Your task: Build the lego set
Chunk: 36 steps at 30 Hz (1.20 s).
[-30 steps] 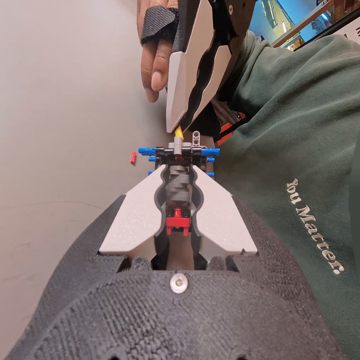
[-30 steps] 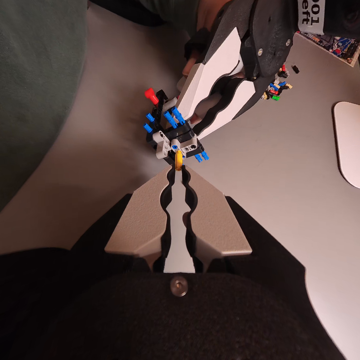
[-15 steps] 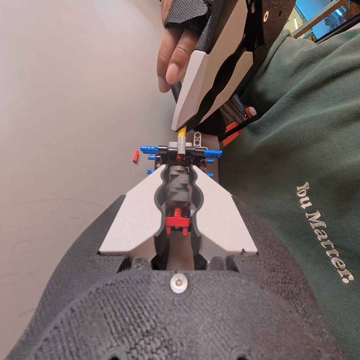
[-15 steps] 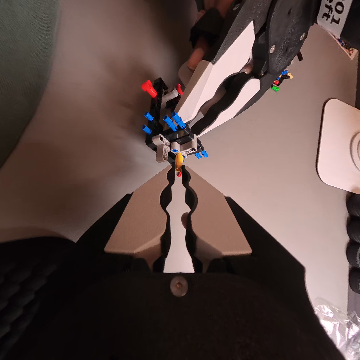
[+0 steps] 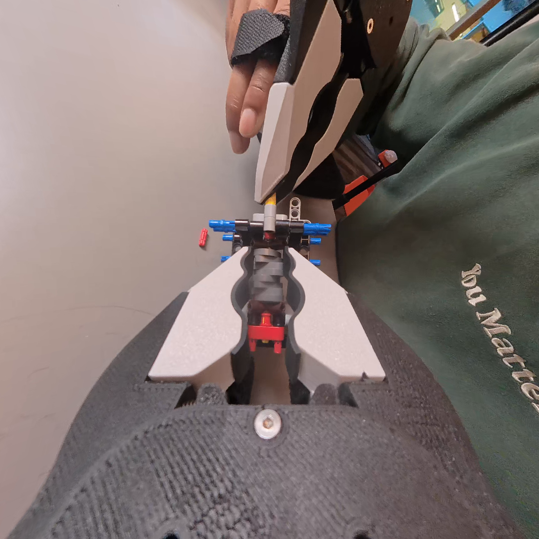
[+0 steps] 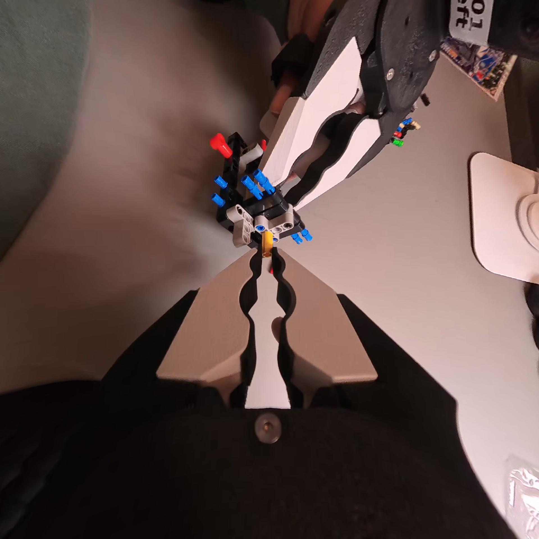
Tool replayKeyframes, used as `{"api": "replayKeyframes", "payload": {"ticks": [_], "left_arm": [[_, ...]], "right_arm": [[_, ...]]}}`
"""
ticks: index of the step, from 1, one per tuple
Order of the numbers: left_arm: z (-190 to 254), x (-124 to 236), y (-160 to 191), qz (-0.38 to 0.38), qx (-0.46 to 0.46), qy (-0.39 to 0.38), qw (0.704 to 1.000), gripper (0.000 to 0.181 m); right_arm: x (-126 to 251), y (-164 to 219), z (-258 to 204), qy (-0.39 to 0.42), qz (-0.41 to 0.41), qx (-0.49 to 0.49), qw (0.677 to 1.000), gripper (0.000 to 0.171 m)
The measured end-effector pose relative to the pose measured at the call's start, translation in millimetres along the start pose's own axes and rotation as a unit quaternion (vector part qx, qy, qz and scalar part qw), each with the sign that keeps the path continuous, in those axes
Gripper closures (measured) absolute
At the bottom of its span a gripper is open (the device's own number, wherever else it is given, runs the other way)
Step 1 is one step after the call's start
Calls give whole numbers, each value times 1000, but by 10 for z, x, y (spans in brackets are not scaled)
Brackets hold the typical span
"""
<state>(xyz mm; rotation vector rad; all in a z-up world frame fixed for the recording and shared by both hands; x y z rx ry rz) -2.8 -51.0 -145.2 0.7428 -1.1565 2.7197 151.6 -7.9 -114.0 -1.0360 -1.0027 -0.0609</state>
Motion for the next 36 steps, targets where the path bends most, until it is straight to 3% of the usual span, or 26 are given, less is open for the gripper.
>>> {"api": "replayKeyframes", "payload": {"ticks": [7,12,16,19,23,28,33,36], "left_arm": [[14,-1,4,-7,-22,-17,1000,163],[41,13,-24,-8,-118,-92,989,161],[54,83,-19,-7,-142,-94,985,131],[32,118,52,-28,-193,-139,971,109],[-16,36,233,-68,-242,-182,951,95],[-30,-38,297,-80,-266,-214,937,109],[-34,-24,303,-80,-267,-224,934,116],[-34,-14,311,-78,-267,-224,934,120]], "right_arm": [[-27,1,9,-8,-2,-9,1000,167],[-34,89,80,-1,25,-66,997,166],[-99,180,94,10,55,-94,994,167],[-148,220,71,19,73,-108,991,166],[-159,242,45,22,100,-133,986,166],[-228,295,66,-16,117,-231,966,166],[-298,331,125,-67,138,-347,925,166],[-329,336,127,-80,140,-356,920,166]]}}
Point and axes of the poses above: each gripper's, where its closed fingertips meet, x back along the fingers, y out of its underside, z = x × y across the jaws, the point moved 9 cm from there along x, back along the fingers, and after that the axes turned 8 degrees about -y, right-handed, at the moved point
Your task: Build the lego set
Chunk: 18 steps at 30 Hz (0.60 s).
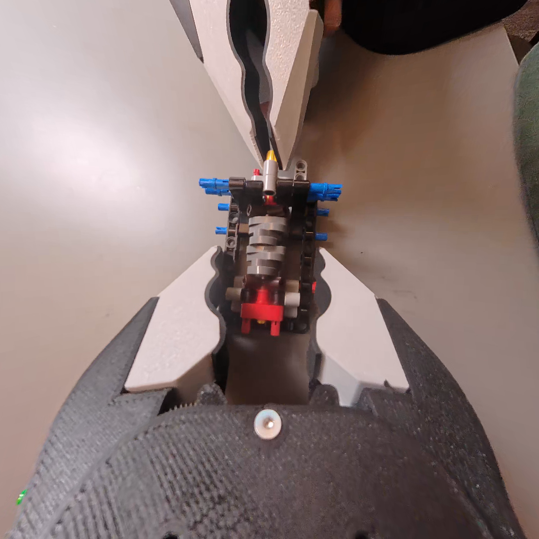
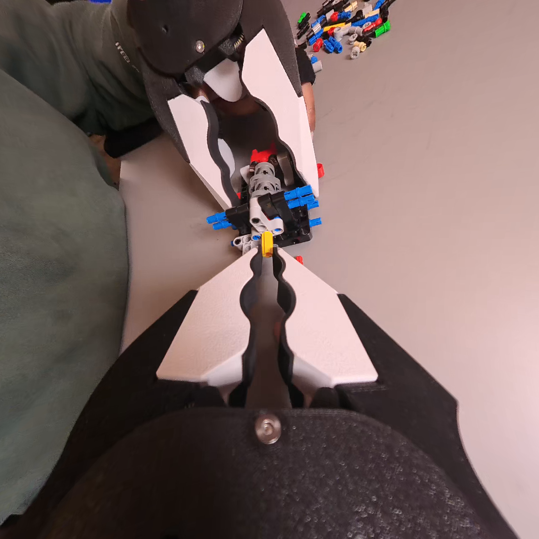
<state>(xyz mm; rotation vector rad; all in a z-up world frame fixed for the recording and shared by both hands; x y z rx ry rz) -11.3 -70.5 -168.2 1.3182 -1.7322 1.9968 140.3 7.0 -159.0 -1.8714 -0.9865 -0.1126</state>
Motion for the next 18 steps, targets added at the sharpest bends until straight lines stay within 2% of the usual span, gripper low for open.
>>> {"api": "replayKeyframes", "payload": {"ticks": [10,18], "left_arm": [[-32,20,21,-3,2,2,1000,121],[-26,49,37,-6,-2,-10,1000,121]], "right_arm": [[-48,-39,-74,67,-39,122,990,166],[-73,-50,-66,69,-34,127,989,166]]}}
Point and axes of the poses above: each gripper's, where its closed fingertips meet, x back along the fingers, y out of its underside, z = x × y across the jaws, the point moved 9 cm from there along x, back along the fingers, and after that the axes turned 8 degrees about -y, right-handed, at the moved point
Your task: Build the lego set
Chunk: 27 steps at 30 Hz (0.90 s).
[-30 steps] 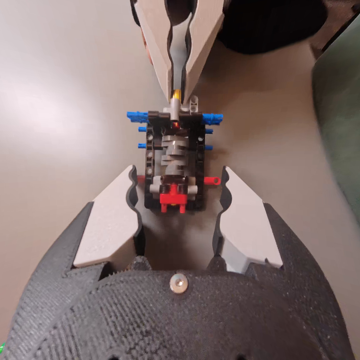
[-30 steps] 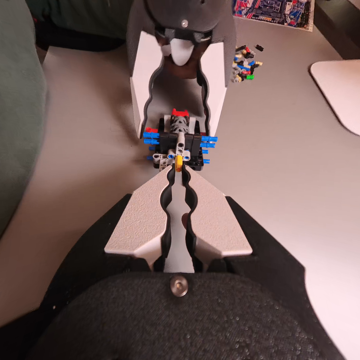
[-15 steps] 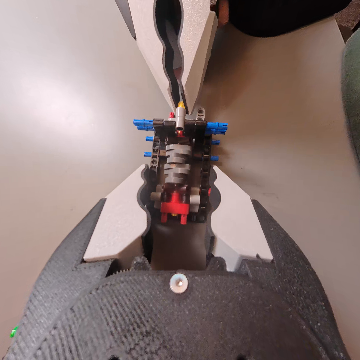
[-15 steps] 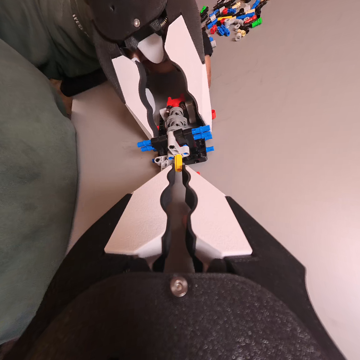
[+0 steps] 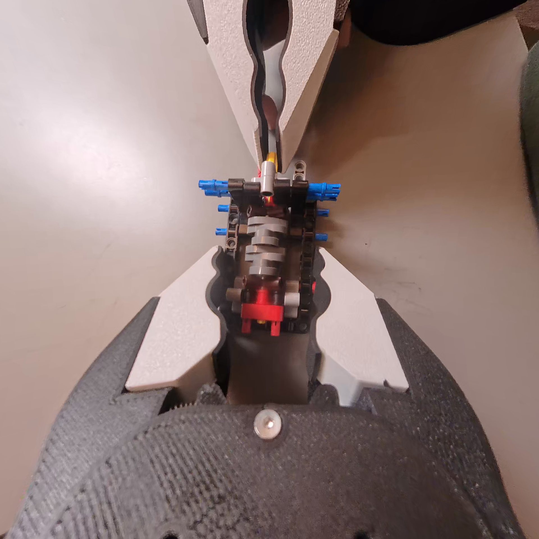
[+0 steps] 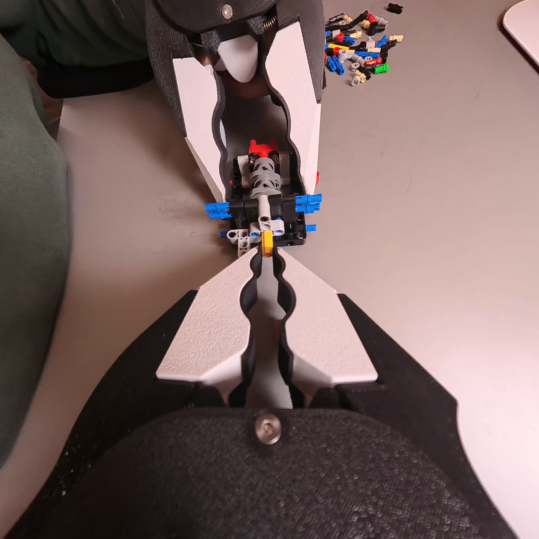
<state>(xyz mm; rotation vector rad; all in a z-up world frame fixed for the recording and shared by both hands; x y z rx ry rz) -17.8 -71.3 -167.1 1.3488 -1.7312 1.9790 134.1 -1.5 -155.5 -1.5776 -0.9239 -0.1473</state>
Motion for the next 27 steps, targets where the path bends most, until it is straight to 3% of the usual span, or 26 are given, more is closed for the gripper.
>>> {"api": "replayKeyframes", "payload": {"ticks": [9,16,21,27], "left_arm": [[2,91,71,-10,4,-12,1000,121],[-9,153,130,-24,23,-13,999,121],[-24,214,157,-33,32,-15,999,110],[-53,373,188,-10,48,-29,998,113]], "right_arm": [[36,-68,6,9,1,37,999,150],[137,48,15,45,-51,46,997,152],[101,98,-3,57,-74,43,995,155],[46,70,-7,67,-103,57,991,157]]}}
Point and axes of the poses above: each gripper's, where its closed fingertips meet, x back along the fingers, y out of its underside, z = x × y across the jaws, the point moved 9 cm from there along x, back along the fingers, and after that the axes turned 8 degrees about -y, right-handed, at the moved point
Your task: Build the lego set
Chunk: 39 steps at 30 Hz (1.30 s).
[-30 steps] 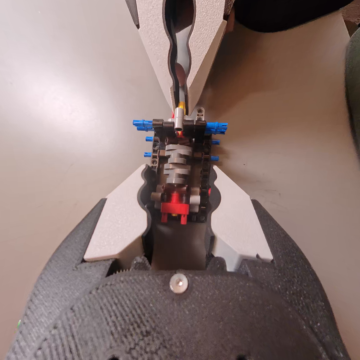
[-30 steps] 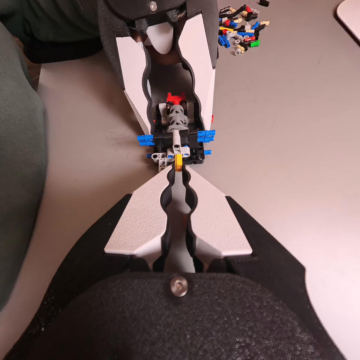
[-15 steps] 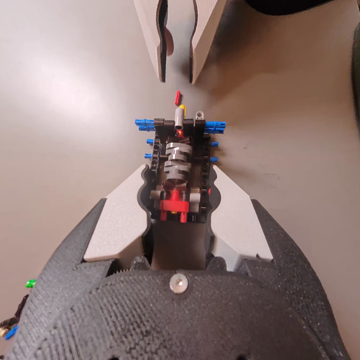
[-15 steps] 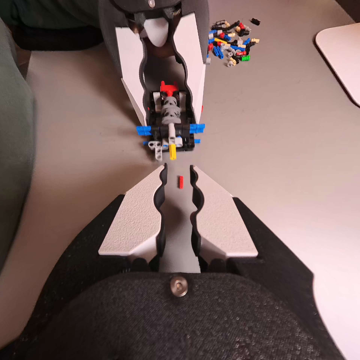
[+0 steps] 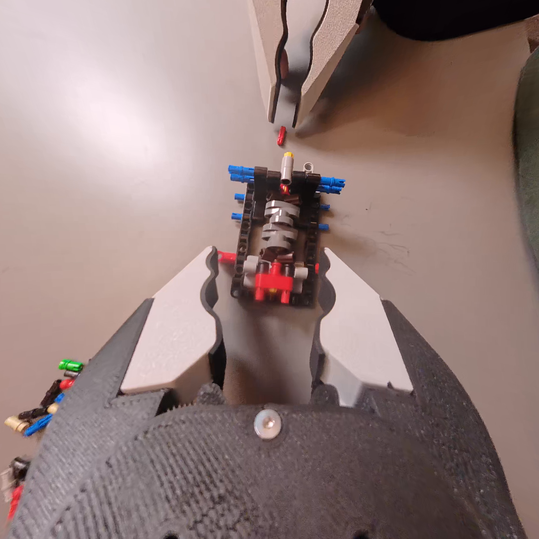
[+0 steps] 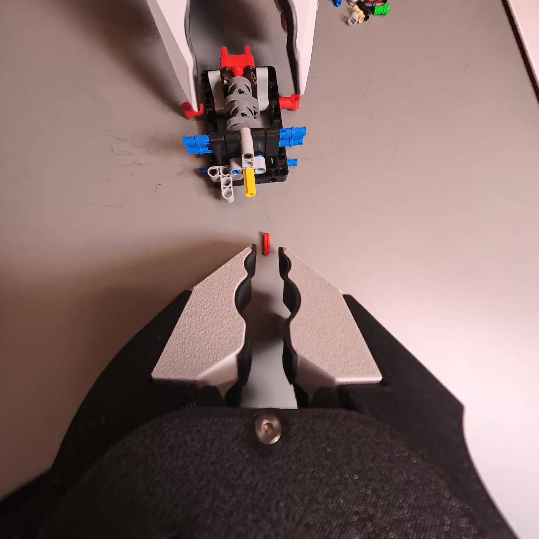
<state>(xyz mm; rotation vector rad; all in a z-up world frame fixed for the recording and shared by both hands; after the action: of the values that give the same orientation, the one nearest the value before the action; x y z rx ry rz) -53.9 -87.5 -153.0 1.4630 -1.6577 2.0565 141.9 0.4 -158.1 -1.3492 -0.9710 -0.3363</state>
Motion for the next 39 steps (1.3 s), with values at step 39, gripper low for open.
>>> {"api": "replayKeyframes", "payload": {"ticks": [39], "left_arm": [[418,36,-453,176,25,65,982,179]], "right_arm": [[151,-522,-508,11,91,106,990,170]]}}
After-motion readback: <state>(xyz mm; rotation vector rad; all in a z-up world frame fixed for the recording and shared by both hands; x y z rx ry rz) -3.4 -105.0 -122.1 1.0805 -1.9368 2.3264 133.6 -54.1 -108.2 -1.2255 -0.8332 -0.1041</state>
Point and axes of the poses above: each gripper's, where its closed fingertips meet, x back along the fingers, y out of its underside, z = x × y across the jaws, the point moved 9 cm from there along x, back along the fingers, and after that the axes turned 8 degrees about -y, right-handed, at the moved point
